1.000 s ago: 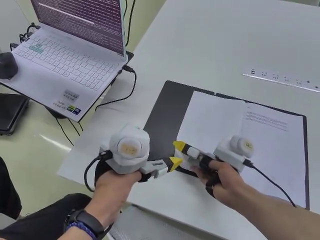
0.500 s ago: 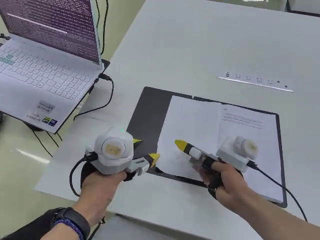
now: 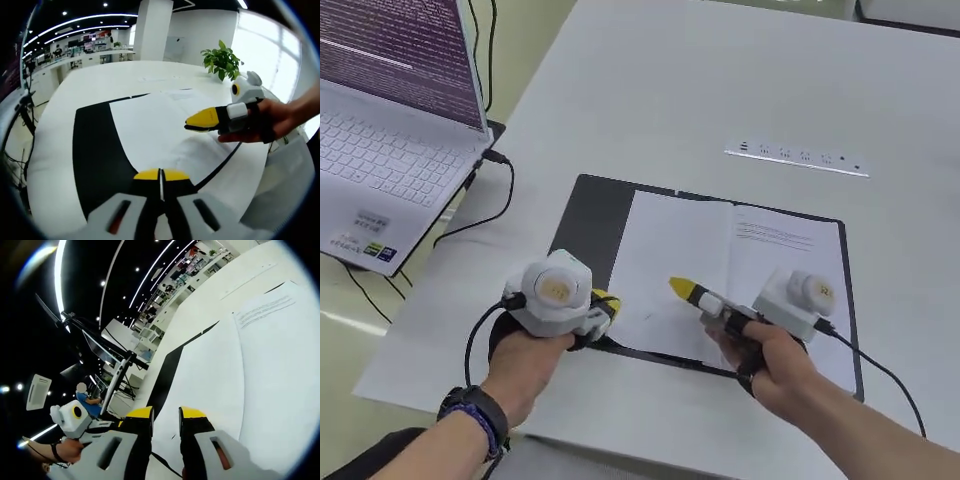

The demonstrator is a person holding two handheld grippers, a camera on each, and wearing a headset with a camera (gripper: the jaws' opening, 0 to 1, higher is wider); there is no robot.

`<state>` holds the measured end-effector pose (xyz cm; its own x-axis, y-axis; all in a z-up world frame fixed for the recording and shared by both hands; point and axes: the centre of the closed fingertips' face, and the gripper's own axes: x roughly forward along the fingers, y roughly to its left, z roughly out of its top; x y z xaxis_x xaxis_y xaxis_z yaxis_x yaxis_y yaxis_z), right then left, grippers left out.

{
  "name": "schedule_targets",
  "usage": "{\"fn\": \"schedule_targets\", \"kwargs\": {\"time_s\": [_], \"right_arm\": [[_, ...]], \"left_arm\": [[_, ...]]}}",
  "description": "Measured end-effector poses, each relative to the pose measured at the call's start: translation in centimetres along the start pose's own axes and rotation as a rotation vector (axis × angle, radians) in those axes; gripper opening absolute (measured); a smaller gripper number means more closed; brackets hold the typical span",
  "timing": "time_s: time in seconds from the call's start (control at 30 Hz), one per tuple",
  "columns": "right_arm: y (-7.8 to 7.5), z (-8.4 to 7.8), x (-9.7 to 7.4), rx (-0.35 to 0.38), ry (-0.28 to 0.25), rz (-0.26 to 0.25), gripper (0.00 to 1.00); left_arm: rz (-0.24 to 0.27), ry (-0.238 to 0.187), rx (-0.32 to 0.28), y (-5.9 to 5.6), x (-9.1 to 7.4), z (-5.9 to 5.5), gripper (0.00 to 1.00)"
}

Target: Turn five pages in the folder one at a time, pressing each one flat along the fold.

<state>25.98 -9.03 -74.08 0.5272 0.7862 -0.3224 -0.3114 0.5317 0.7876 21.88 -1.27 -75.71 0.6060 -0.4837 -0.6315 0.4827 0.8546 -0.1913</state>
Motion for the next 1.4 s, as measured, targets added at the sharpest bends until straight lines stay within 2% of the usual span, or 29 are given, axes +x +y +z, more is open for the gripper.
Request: {"fn": "schedule_targets", "kwargs": {"time_s": [0.17,0.3,0.33,0.37,0.4,0.53,0.8,1.0,1.1,1.3,1.4], "right_arm": [[-0.6,0.3,-0.3,0.003,-0.005,-0.008,0.18],[-0.9,0.6,-0.5,-0.024,0.001,-0.008,0.17],[-0.9,0.7,-0.4,-0.032,0.006,-0.006,0.17],[-1.0,0.7,-0.4,-0.039,0.012,-0.005,0.17],[-1.1,0.8,-0.4,-0.040,0.015,-0.006,0.17],[-1.7,1.6,-0.3,-0.051,0.016,-0.006,0.17],[-3.1,3.8,-0.2,-0.068,-0.008,-0.010,0.14],[-4.4,5.5,0.0,-0.072,-0.018,-0.021,0.12],[-4.8,5.9,0.1,-0.067,-0.025,-0.026,0.10],[-4.6,5.9,0.3,-0.080,-0.015,-0.039,0.07],[-5.0,6.4,0.3,-0.063,-0.030,-0.047,0.06]], "left_arm": [[-0.001,0.047,-0.044,0.2,1.3,-1.9,0.00],[0.007,0.088,-0.045,0.2,1.9,-3.2,0.00],[0.030,0.090,-0.046,0.5,1.6,-3.3,0.00],[0.015,0.074,-0.063,0.4,1.7,-2.9,0.00],[0.013,0.077,-0.065,0.4,1.7,-2.8,0.00],[0.020,0.084,-0.025,0.1,1.6,-2.8,0.00],[0.022,0.087,0.012,0.2,1.7,-2.7,0.00],[0.023,0.088,0.016,0.2,1.8,-2.8,0.00],[0.028,0.086,0.020,0.2,1.8,-2.8,0.00],[0.027,0.086,0.026,0.2,1.8,-2.8,0.00],[0.024,0.085,0.026,0.2,1.9,-2.8,0.00]]}}
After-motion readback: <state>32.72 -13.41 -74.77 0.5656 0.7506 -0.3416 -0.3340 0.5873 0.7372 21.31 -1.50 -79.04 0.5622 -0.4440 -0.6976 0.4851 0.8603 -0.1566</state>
